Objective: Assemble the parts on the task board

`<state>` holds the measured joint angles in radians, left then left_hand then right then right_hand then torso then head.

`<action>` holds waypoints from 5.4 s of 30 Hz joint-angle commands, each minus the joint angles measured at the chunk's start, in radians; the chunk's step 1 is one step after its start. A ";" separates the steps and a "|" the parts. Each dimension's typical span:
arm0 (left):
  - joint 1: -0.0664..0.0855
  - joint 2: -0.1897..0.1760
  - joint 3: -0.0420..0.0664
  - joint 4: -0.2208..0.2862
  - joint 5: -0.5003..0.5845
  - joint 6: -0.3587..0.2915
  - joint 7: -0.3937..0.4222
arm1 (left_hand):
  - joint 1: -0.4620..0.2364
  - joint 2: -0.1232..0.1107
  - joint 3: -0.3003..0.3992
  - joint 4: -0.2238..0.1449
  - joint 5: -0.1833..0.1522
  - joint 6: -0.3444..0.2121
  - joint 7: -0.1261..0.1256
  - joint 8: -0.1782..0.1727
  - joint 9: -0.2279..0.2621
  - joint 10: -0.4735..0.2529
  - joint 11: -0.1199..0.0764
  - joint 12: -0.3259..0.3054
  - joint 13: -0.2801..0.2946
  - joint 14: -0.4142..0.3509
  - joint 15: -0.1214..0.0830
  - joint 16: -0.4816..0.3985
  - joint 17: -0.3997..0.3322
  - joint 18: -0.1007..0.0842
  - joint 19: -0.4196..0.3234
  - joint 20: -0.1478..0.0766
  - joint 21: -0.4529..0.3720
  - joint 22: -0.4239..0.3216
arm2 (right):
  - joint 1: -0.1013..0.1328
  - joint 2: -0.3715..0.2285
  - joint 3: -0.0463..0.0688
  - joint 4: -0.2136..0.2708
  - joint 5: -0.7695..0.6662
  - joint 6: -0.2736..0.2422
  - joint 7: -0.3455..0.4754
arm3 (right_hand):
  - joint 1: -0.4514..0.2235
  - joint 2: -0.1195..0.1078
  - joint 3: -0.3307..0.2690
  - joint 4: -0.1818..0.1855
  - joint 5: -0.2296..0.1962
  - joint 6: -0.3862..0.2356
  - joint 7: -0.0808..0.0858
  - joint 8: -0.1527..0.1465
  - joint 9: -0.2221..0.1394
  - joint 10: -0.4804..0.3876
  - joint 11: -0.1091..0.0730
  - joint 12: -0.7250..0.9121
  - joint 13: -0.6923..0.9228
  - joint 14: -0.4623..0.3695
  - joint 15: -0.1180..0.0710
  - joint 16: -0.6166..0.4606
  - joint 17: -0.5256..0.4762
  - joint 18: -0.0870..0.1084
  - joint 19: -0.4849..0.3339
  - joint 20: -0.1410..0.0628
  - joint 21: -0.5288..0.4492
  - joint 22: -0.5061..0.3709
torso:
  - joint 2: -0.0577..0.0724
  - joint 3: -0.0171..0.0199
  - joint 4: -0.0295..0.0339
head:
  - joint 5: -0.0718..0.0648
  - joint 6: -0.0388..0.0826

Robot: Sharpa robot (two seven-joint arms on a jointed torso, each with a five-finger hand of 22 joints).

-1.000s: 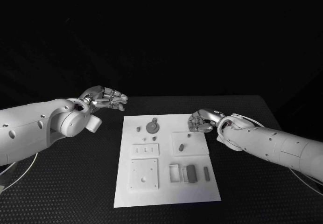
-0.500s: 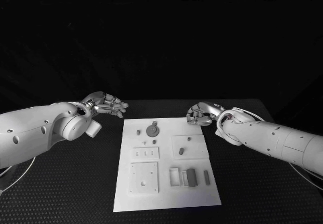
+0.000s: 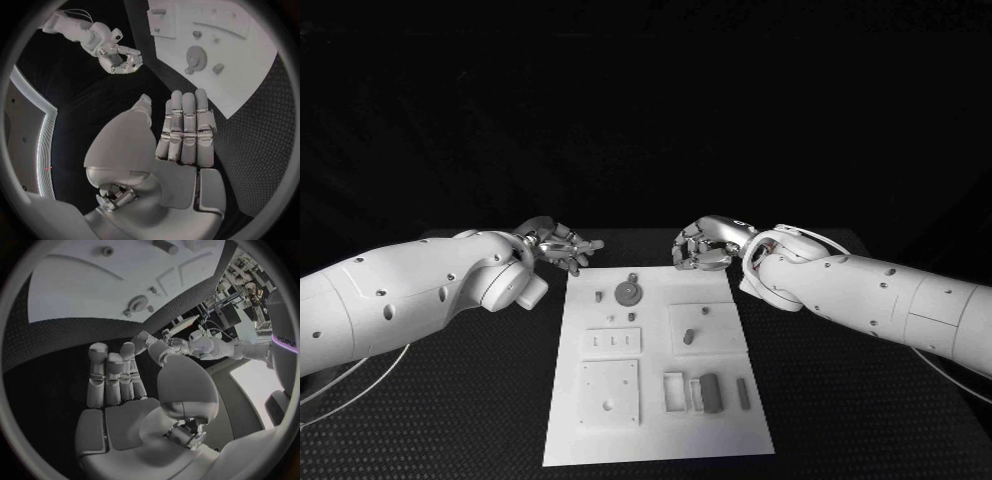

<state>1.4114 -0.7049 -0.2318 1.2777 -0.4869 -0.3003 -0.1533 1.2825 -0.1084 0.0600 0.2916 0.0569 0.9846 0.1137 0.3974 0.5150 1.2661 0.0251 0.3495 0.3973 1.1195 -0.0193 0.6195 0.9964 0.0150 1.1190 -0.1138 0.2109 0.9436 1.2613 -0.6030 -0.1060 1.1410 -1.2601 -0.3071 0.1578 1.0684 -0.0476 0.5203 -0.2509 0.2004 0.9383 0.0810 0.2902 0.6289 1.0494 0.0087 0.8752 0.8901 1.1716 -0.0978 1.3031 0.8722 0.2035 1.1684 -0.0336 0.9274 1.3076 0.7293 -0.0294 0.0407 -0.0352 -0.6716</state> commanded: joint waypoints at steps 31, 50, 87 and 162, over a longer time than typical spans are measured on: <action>-0.003 0.029 -0.006 0.149 -0.070 -0.006 -0.137 | -0.111 -0.051 0.051 0.003 -0.008 0.017 -0.006 -0.084 0.064 -0.085 -0.021 0.185 0.200 -0.005 -0.073 0.319 -0.065 0.004 0.043 -0.074 0.117 0.237 | -0.004 0.086 0.000 0.088 -0.031 0.118 -0.081 | -0.021 -0.007 -0.004 0.004 0.003 0.022 0.035 -0.004 0.004 -0.005 -0.004 0.005 -0.003 -0.004 -0.005 0.004 0.000 0.058 -0.004 -0.009 0.002 0.019 | -0.027 -0.0015 -0.0019 | 0.017 -0.009; -0.003 0.042 -0.006 0.152 -0.102 0.057 -0.211 | -0.238 -0.084 0.134 0.002 -0.008 0.101 -0.040 -0.073 0.061 -0.025 -0.054 0.232 0.214 0.027 -0.107 0.412 -0.092 0.010 0.106 -0.100 0.136 0.283 | -0.004 0.096 0.000 0.097 -0.057 0.101 -0.108 | -0.023 -0.008 -0.004 0.004 0.003 0.023 0.035 -0.004 0.005 -0.005 -0.003 0.005 -0.003 -0.003 -0.004 0.004 0.000 0.058 -0.004 -0.009 0.002 0.018 | -0.028 -0.0016 -0.0015 | 0.016 -0.016; -0.003 0.049 -0.006 0.152 -0.099 0.015 -0.214 | -0.098 0.011 0.020 -0.001 -0.007 0.108 -0.042 -0.086 0.070 -0.034 -0.057 0.246 0.229 0.021 -0.113 0.449 -0.164 -0.002 0.113 -0.113 0.118 0.332 | -0.004 0.099 0.000 0.118 -0.068 0.111 -0.121 | -0.030 -0.006 -0.004 0.008 0.003 0.023 0.035 -0.005 0.007 -0.003 -0.004 0.007 -0.004 -0.002 -0.005 0.005 0.000 0.058 -0.002 -0.010 0.002 0.018 | -0.026 -0.0022 -0.0009 | 0.021 -0.021; -0.003 0.044 -0.006 0.144 0.055 0.005 -0.219 | 0.250 0.077 0.100 -0.031 0.205 0.134 -0.051 -0.093 0.111 -0.023 -0.065 0.270 0.238 0.007 -0.120 0.544 -0.276 -0.015 0.147 -0.117 0.053 0.387 | -0.019 0.128 -0.003 0.077 -0.070 0.121 -0.133 | -0.038 -0.014 0.000 0.006 0.004 0.001 0.041 -0.023 0.006 -0.011 0.001 0.003 -0.010 -0.005 0.000 0.001 -0.003 0.058 -0.004 -0.011 -0.002 0.016 | -0.025 -0.0001 0.0001 | 0.023 -0.029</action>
<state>1.4055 -0.6612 -0.2405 1.4198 -0.4611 -0.2797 -0.3960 1.4991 -0.0669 0.0924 0.3217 0.2601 1.1085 0.0615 0.2833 0.4887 1.2415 -0.0362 0.6155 0.6340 1.1241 -0.1305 1.1581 0.7219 0.0142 1.2516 -0.2253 0.2665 1.3077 1.2465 -0.4792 -0.1067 1.2241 -1.3272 -0.1942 0.0228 1.0367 -0.0559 0.5190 -0.2468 0.2004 0.9231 0.0975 0.2749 0.6375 1.0472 0.0071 0.8790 0.8813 1.1708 -0.0957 1.3030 0.8703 0.2039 1.1665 -0.0388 0.9274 1.3073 0.7034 -0.0298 0.0401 -0.0142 -0.7015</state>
